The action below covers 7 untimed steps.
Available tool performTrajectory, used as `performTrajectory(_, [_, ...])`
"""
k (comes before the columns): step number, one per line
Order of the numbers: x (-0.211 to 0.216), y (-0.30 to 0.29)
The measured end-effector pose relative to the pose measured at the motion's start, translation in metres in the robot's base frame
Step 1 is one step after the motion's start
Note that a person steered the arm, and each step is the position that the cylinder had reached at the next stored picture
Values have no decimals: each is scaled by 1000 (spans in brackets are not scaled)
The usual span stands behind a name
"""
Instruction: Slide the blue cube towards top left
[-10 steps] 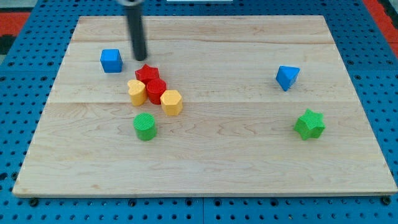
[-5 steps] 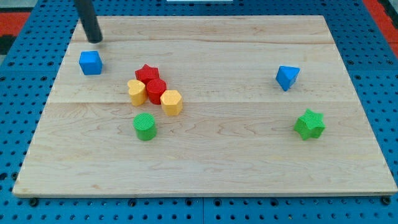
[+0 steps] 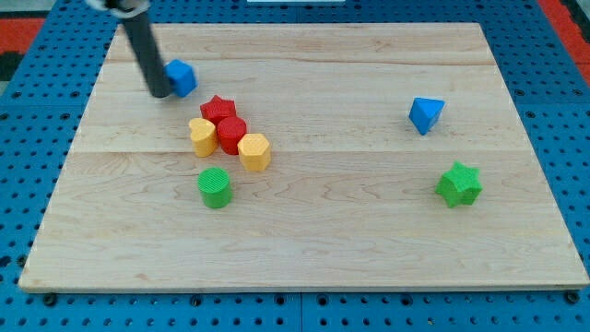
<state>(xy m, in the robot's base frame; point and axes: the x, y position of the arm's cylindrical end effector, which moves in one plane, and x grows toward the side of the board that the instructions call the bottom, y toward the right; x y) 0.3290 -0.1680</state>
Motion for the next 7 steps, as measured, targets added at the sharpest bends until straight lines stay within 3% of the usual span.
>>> performTrajectory(5, [-16, 50])
performTrajectory(7, [-18, 125])
